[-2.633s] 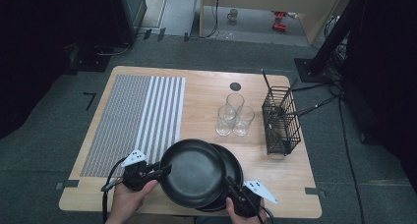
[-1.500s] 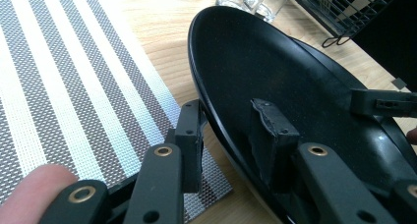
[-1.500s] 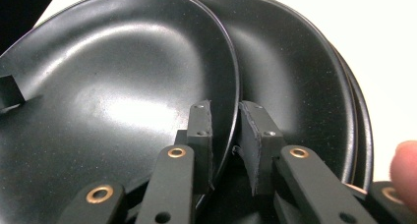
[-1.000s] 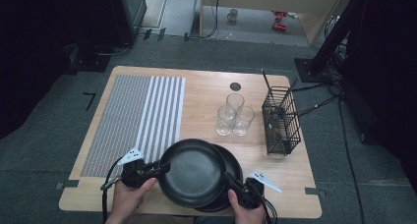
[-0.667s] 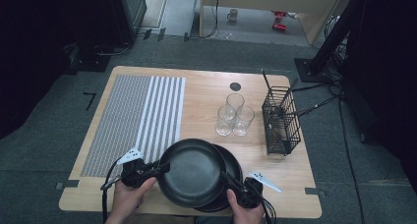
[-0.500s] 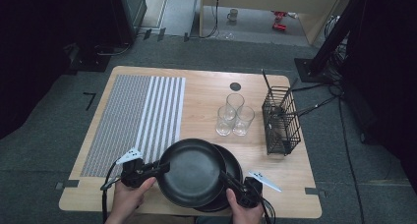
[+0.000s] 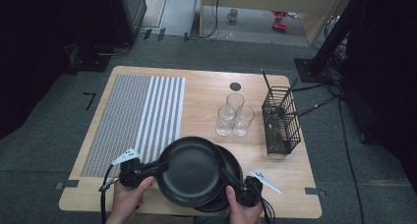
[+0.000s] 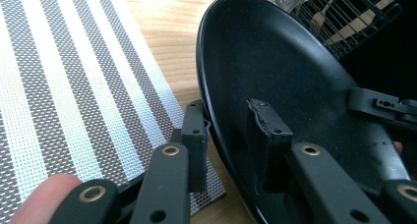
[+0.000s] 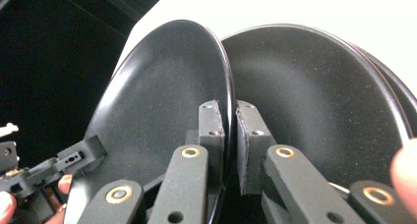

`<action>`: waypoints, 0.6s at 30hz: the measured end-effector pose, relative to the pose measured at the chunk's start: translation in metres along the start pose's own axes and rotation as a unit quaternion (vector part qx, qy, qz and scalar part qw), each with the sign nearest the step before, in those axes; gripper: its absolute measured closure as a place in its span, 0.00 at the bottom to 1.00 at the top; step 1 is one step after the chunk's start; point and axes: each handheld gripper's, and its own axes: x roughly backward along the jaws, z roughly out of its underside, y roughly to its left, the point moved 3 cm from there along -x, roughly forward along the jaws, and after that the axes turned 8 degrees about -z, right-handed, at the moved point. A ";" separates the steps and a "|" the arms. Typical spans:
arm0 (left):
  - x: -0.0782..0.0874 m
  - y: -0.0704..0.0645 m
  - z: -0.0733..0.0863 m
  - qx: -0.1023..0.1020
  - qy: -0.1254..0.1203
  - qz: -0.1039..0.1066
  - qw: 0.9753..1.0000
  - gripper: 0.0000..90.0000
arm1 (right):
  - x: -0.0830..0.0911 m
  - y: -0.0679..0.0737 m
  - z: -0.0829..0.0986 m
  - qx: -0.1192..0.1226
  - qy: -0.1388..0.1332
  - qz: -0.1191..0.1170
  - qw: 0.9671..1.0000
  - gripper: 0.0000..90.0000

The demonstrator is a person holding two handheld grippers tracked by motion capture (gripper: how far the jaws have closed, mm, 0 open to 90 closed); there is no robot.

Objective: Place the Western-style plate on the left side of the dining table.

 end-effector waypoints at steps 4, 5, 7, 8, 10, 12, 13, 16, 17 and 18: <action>0.001 0.000 0.000 0.004 -0.004 0.003 1.000 0.81 | 0.000 0.001 -0.001 -0.002 -0.007 -0.003 1.000 0.95; 0.001 0.001 0.000 0.005 -0.004 0.003 1.000 0.81 | 0.000 0.003 -0.002 -0.003 -0.011 -0.003 1.000 0.95; 0.001 0.001 0.000 0.008 -0.005 0.004 1.000 0.82 | 0.000 0.004 -0.002 -0.004 -0.012 -0.002 1.000 0.95; 0.002 0.001 0.000 0.011 -0.006 0.004 1.000 0.82 | 0.000 0.005 -0.002 -0.002 -0.017 0.000 1.000 0.95; 0.003 0.001 0.000 0.015 -0.009 0.006 1.000 0.82 | 0.000 0.006 -0.003 0.002 -0.021 0.000 1.000 0.95; 0.004 0.002 -0.001 0.016 -0.012 0.007 1.000 0.83 | 0.000 0.008 -0.003 0.003 -0.024 -0.001 1.000 0.96; 0.005 0.002 -0.001 0.015 -0.013 0.007 1.000 0.83 | 0.000 0.008 -0.004 0.004 -0.024 -0.001 1.000 0.96; 0.006 0.002 -0.002 0.019 -0.017 0.007 1.000 0.84 | -0.001 0.011 -0.006 0.001 -0.027 -0.005 1.000 0.96; 0.006 0.002 -0.002 0.020 -0.018 0.009 1.000 0.84 | -0.001 0.012 -0.006 0.001 -0.025 -0.005 1.000 0.96; 0.007 0.002 -0.003 0.022 -0.020 0.011 0.999 0.84 | -0.001 0.012 -0.007 0.002 -0.026 -0.005 1.000 0.96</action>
